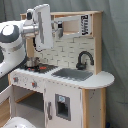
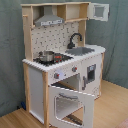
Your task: Play with the kitchen
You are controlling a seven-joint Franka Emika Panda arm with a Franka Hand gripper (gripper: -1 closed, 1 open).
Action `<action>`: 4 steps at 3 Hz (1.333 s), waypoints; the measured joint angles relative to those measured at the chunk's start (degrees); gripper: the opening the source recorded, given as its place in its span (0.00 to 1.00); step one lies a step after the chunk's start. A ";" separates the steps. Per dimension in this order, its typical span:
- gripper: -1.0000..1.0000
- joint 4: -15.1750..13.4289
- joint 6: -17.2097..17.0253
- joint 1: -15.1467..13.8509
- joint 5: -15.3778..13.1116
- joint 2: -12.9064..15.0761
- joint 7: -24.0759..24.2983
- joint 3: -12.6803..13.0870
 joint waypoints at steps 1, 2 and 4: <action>0.00 -0.01 5.13 0.05 0.13 0.70 -3.57 -1.89; 0.00 -0.06 10.36 0.38 0.49 1.39 -6.63 -3.03; 0.00 -1.24 20.07 1.08 0.50 5.29 -10.97 -6.59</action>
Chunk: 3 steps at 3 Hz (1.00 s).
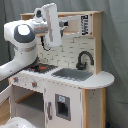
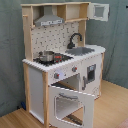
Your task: Play with the kitchen
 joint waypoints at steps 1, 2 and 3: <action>0.00 -1.57 4.84 0.01 0.00 1.86 -1.68 -2.12; 0.00 -4.49 9.41 0.03 0.00 3.51 -2.50 -3.38; 0.00 -4.15 13.14 0.07 0.00 8.02 -2.45 -2.83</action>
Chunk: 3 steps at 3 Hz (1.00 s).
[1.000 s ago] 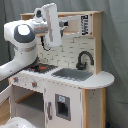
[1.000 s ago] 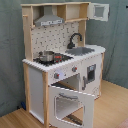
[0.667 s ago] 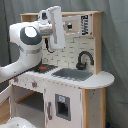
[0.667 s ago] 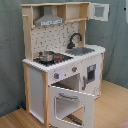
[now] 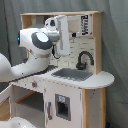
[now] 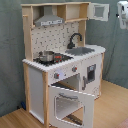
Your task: Play with the kitchen
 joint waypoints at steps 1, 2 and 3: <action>0.00 1.83 2.48 0.09 0.05 4.78 0.40 1.79; 0.00 5.30 2.91 0.30 0.98 8.29 0.61 5.00; 0.00 8.36 3.03 0.34 1.90 11.77 1.46 8.69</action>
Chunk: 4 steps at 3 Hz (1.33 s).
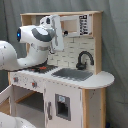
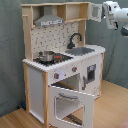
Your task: Play with the kitchen
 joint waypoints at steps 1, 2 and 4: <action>0.00 4.46 0.00 -0.01 0.07 3.78 0.72 1.87; 0.00 8.45 -0.08 -0.11 0.07 7.86 2.11 4.67; 0.00 16.37 -0.12 -1.02 0.07 15.95 2.82 7.85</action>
